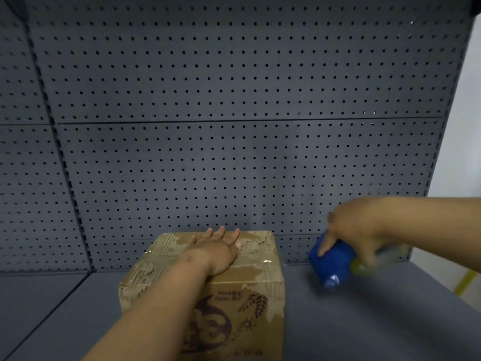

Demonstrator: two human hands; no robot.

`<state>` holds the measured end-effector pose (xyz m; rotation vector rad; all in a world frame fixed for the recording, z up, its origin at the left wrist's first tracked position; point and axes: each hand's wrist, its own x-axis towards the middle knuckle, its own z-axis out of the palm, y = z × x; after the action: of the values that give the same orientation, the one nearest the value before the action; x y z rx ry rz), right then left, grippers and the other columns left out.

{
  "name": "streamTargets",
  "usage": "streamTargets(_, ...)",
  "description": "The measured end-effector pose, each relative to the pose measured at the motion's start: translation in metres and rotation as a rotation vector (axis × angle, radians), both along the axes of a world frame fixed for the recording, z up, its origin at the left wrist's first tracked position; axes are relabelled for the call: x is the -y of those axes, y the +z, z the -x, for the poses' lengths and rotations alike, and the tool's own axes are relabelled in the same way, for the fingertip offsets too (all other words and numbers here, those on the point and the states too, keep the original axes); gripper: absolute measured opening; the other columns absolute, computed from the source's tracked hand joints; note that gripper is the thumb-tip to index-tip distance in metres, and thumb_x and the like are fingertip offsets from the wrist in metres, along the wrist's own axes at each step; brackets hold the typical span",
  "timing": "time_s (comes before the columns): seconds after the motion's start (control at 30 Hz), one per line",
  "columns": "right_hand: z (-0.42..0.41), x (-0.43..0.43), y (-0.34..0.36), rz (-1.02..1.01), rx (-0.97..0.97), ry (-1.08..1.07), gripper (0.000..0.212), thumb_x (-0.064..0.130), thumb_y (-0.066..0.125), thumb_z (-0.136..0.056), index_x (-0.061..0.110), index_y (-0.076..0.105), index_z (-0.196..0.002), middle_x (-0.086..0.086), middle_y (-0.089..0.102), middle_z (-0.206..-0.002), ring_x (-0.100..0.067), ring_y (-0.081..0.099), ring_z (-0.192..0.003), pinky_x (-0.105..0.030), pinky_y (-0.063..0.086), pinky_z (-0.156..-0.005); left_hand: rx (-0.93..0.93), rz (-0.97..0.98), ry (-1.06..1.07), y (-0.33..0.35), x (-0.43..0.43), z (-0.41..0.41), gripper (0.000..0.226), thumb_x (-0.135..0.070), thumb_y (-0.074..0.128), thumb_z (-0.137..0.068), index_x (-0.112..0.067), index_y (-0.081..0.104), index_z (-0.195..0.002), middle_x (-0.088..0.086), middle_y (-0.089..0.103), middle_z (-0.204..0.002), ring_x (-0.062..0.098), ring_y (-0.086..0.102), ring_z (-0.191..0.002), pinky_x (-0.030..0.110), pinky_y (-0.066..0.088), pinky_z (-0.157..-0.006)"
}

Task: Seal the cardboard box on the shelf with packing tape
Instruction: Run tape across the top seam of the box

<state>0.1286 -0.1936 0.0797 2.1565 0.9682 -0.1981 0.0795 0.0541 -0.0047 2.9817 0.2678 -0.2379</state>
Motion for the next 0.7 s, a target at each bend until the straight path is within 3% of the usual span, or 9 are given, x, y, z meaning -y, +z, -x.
streamTargets(0.07,0.0,0.014,0.001,-0.091,-0.093,-0.119,0.076,0.033,0.066,-0.069,0.059,0.033,-0.132,0.005,0.045,-0.099,-0.018,0.049,-0.085,-0.029,0.042,-0.072,0.001,0.01,0.003,0.0,-0.001,-0.001,0.054,-0.051,0.012,-0.096,-0.041,-0.002,-0.148,-0.005,-0.007,-0.16,0.022,-0.006,-0.148,0.049,-0.001,-0.117)
streamTargets(0.13,-0.007,0.027,0.004,-0.236,-0.065,-0.115,0.075,0.038,0.063,-0.071,0.065,0.026,-0.13,0.008,0.037,-0.091,-0.015,0.045,-0.082,-0.026,0.039,-0.067,0.009,0.009,0.007,-0.001,-0.002,-0.004,0.054,-0.051,0.012,-0.096,-0.041,-0.002,-0.148,-0.005,-0.007,-0.16,0.021,-0.005,-0.148,0.049,-0.001,-0.118)
streamTargets(0.3,-0.021,0.033,0.016,-0.59,0.051,-0.05,0.074,0.051,0.058,-0.075,0.072,0.011,-0.128,0.009,0.039,-0.091,-0.011,0.048,-0.08,-0.025,0.045,-0.07,0.097,-0.095,0.003,0.0,0.001,0.003,0.056,-0.049,0.013,-0.096,-0.036,0.001,-0.149,-0.004,-0.003,-0.161,0.02,-0.002,-0.148,0.049,-0.006,-0.116)
streamTargets(0.4,-0.023,0.031,0.021,-0.754,0.114,0.033,0.075,0.051,0.06,-0.076,0.071,0.006,-0.126,0.004,0.04,-0.09,-0.013,0.046,-0.081,-0.025,0.042,-0.07,0.325,-0.263,-0.033,0.008,0.008,0.012,0.056,-0.048,0.021,-0.095,-0.032,0.016,-0.149,-0.004,0.007,-0.161,0.017,0.003,-0.148,0.045,-0.004,-0.118)
streamTargets(0.47,-0.025,0.03,0.023,-0.831,0.144,0.055,0.077,0.049,0.061,-0.076,0.071,0.006,-0.126,0.004,0.039,-0.088,-0.009,0.042,-0.075,-0.025,0.04,-0.067,0.558,-0.333,-0.087,0.011,0.012,0.018,0.052,-0.048,0.025,-0.095,-0.029,0.037,-0.142,-0.004,0.031,-0.155,0.015,0.024,-0.144,0.04,0.008,-0.118)
streamTargets(0.53,-0.026,0.032,0.025,-0.873,0.17,0.05,0.078,0.049,0.062,-0.075,0.069,0.008,-0.129,0.005,0.039,-0.086,-0.006,0.039,-0.071,-0.024,0.038,-0.064,0.756,-0.253,-0.174,0.015,0.02,0.023,0.05,-0.048,0.023,-0.094,-0.03,0.053,-0.13,-0.01,0.052,-0.141,0.009,0.043,-0.133,0.032,0.021,-0.113)
streamTargets(0.6,-0.027,0.036,0.026,-0.899,0.183,0.04,0.078,0.049,0.063,-0.075,0.07,0.009,-0.128,0.005,0.04,-0.088,-0.004,0.039,-0.071,-0.022,0.034,-0.06,0.735,-0.103,-0.344,0.019,0.032,0.026,0.047,-0.048,0.023,-0.096,-0.032,0.051,-0.131,-0.015,0.052,-0.139,0.003,0.041,-0.132,0.026,0.02,-0.111)
streamTargets(0.7,-0.028,0.041,0.022,-0.932,0.188,0.025,0.078,0.052,0.062,-0.075,0.071,0.005,-0.124,0.005,0.04,-0.088,-0.004,0.04,-0.072,-0.021,0.033,-0.059,0.464,-0.072,-0.582,0.02,0.053,0.025,0.048,-0.048,0.024,-0.097,-0.031,0.044,-0.137,-0.015,0.042,-0.147,0.002,0.027,-0.14,0.026,0.008,-0.116)
